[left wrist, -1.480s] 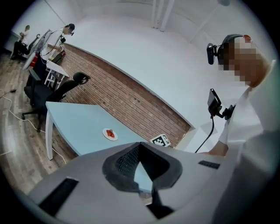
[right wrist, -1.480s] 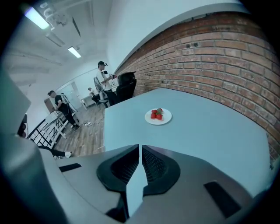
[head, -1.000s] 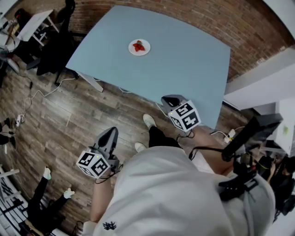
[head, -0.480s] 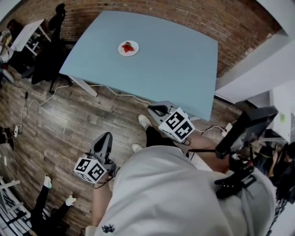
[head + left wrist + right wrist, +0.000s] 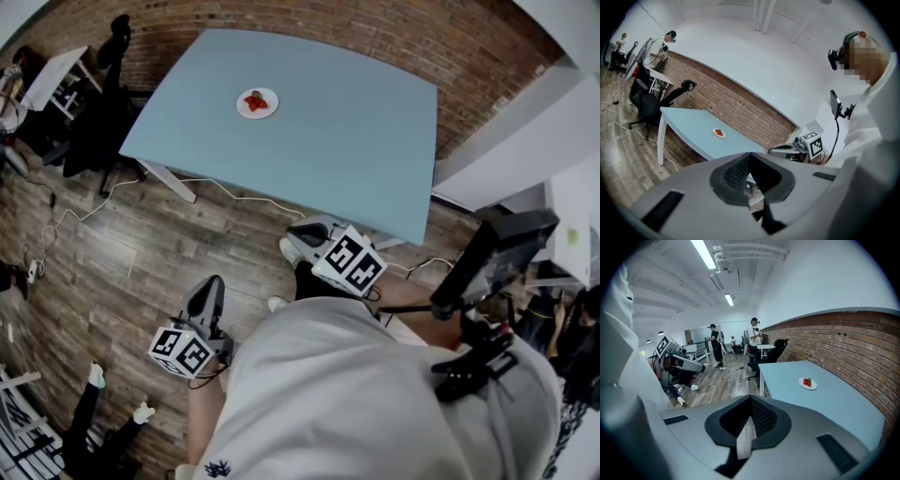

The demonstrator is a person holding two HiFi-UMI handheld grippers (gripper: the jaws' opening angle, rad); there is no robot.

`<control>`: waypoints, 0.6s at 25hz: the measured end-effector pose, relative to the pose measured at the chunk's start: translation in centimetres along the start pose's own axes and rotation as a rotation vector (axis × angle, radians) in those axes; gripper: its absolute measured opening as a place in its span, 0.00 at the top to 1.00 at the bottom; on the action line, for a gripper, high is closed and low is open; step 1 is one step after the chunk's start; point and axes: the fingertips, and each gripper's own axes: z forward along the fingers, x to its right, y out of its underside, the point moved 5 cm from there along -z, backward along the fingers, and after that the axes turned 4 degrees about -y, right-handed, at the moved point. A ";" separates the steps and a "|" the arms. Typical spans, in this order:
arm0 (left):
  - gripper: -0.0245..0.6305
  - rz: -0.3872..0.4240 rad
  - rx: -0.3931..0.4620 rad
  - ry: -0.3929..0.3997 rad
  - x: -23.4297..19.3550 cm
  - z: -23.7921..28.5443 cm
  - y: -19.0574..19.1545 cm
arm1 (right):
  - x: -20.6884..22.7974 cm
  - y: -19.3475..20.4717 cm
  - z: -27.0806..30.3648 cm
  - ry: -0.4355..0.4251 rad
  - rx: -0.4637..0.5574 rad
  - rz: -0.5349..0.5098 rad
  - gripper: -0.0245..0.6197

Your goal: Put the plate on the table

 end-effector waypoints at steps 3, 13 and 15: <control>0.96 -0.006 0.003 -0.002 -0.2 -0.4 0.2 | -0.4 -0.1 0.4 -0.007 -0.002 -0.007 0.95; 0.96 -0.033 0.003 -0.014 -0.7 -0.9 0.3 | -0.7 -0.2 1.2 -0.023 -0.023 -0.020 0.95; 0.96 -0.037 0.003 -0.014 -0.9 -0.9 0.3 | -0.7 -0.1 1.4 -0.024 -0.030 -0.020 0.95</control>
